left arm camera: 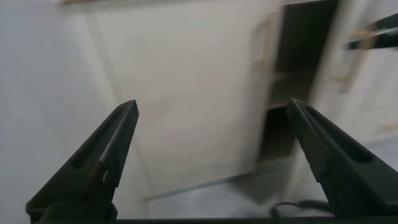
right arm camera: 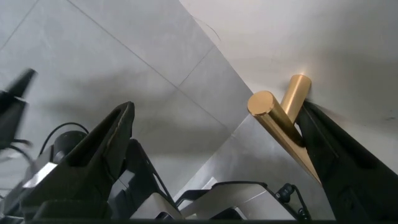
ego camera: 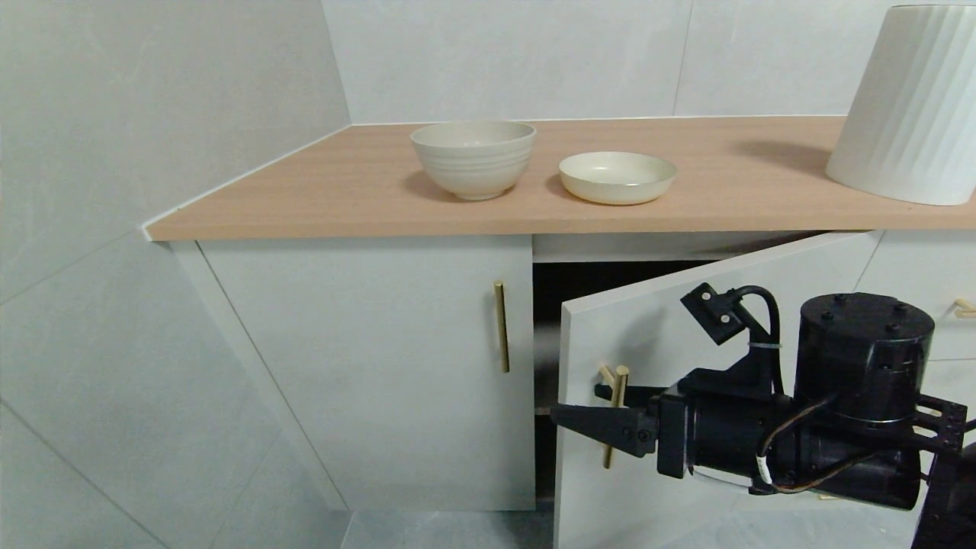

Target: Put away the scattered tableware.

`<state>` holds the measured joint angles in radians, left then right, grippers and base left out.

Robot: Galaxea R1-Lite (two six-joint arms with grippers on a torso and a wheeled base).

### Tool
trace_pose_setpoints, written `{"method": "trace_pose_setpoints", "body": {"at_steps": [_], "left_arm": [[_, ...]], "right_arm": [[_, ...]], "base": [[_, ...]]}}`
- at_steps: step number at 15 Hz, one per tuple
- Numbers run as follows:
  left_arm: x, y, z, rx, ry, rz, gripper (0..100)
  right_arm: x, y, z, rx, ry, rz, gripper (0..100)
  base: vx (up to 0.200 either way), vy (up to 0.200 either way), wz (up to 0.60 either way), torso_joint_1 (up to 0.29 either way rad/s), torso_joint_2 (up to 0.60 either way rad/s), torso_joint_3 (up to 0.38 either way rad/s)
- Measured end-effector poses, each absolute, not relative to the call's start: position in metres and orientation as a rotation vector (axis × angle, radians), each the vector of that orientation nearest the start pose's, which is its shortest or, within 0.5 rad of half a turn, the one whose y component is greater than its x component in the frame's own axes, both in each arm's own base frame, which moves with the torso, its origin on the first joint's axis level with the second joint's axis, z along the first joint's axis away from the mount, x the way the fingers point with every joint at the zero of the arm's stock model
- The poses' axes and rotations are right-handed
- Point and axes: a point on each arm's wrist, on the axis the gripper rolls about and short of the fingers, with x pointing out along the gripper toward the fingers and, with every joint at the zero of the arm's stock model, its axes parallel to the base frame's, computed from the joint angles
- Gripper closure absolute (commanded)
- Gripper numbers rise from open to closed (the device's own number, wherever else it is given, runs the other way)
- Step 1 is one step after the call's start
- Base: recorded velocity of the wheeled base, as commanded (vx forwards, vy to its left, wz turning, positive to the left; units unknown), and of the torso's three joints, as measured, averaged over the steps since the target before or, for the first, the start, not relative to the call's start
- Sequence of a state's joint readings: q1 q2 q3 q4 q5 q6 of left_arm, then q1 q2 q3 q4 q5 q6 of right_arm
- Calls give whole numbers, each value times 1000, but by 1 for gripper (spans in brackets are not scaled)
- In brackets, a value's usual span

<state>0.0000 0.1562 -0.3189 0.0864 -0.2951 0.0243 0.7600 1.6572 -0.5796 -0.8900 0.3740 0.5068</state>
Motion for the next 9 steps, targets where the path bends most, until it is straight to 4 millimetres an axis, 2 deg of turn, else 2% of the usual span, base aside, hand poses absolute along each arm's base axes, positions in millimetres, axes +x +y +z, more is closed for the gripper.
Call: {"method": "trace_pose_setpoints", "body": {"at_steps": [3, 6, 9], "left_arm": [[-8, -9, 195, 17, 24, -418, 0], [45, -13, 220, -19, 187, -542, 0], [109, -26, 226, -46, 290, -662, 0]], "right_arm": [[191, 195, 163, 411, 475, 1058, 0], [189, 196, 164, 410, 474, 1063, 0], [189, 196, 164, 410, 473, 1064, 0]], "base": [[0, 0, 0, 0, 0, 0], [0, 0, 0, 0, 0, 0], [0, 0, 0, 0, 0, 0]]}}
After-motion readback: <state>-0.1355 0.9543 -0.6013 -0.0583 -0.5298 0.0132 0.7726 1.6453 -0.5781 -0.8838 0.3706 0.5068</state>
